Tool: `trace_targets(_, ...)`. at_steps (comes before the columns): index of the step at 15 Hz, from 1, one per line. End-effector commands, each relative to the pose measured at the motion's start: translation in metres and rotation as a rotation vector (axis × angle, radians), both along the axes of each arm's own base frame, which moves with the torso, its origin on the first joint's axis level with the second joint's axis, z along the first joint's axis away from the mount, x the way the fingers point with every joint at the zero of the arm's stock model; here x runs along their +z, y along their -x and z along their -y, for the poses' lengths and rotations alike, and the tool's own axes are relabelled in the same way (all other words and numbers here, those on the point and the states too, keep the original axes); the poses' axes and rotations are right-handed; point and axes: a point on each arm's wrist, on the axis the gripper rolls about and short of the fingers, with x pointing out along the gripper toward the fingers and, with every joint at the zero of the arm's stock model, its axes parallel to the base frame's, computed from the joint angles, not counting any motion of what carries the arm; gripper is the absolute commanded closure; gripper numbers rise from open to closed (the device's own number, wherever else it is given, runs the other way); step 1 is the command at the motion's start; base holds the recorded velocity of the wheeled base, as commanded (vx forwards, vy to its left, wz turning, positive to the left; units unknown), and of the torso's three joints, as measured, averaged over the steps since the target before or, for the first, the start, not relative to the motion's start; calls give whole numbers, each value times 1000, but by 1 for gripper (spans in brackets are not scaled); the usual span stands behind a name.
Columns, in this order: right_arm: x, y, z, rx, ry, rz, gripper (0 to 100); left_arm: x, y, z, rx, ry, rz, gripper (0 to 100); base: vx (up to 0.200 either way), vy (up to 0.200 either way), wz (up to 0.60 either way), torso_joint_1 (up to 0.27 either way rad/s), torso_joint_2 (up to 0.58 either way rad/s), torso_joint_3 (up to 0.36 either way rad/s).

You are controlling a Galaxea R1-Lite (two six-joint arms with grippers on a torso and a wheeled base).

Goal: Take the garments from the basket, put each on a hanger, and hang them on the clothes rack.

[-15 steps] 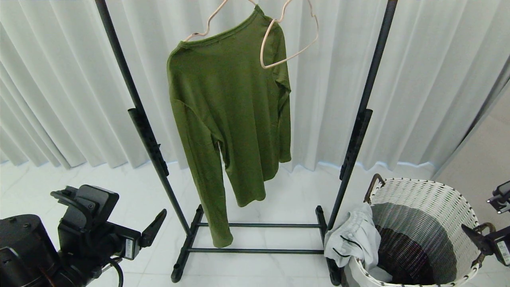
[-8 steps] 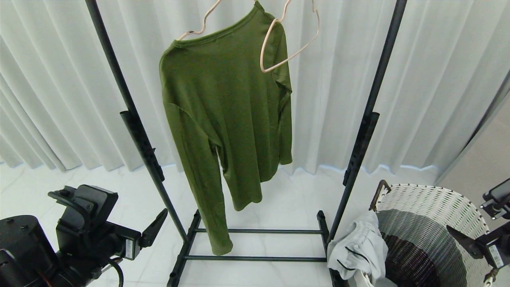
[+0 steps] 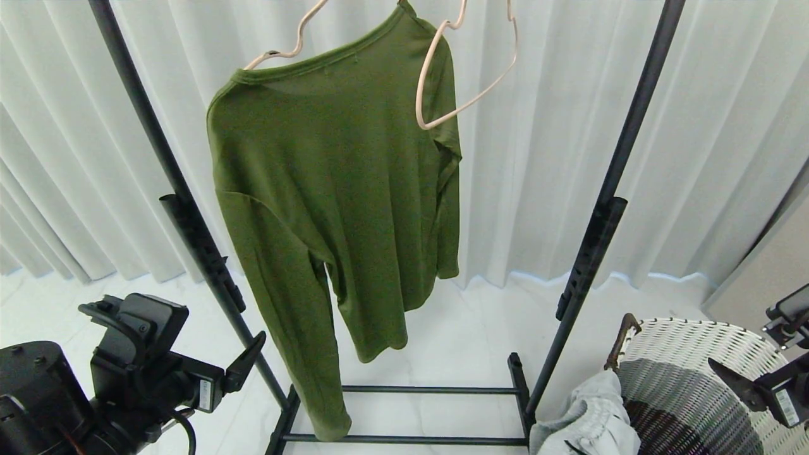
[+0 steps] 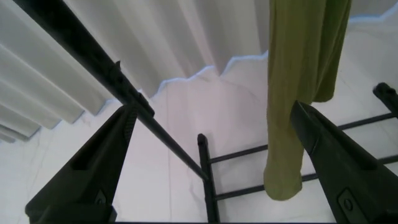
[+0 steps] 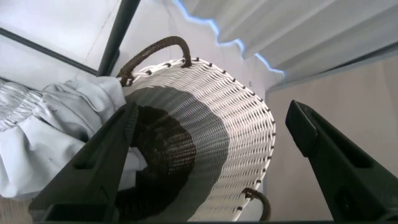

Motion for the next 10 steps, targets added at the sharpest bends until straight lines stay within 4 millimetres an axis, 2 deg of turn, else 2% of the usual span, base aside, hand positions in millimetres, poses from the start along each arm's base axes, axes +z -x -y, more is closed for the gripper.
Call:
trace_targets(1,0,-1,0,2,1,-5,0,0,0,0,2,-1,-1,0,0,0,0,0,0,0)
trace_targets(2,-1,-1,-1,5,1,-6,0,0,0,0,14,-5,-1,0,0,0,0,0,0,0)
trace_targets(8,-9,-7,-7,43,5,-84,0,0,0,-1,38,-2,-2,0,0,200,0,0,5,4)
trace_targets(10,-19,-15,-17,92,18,-145,0,-1,0,0,32,-3,-3,0,0,0,0,0,0,0)
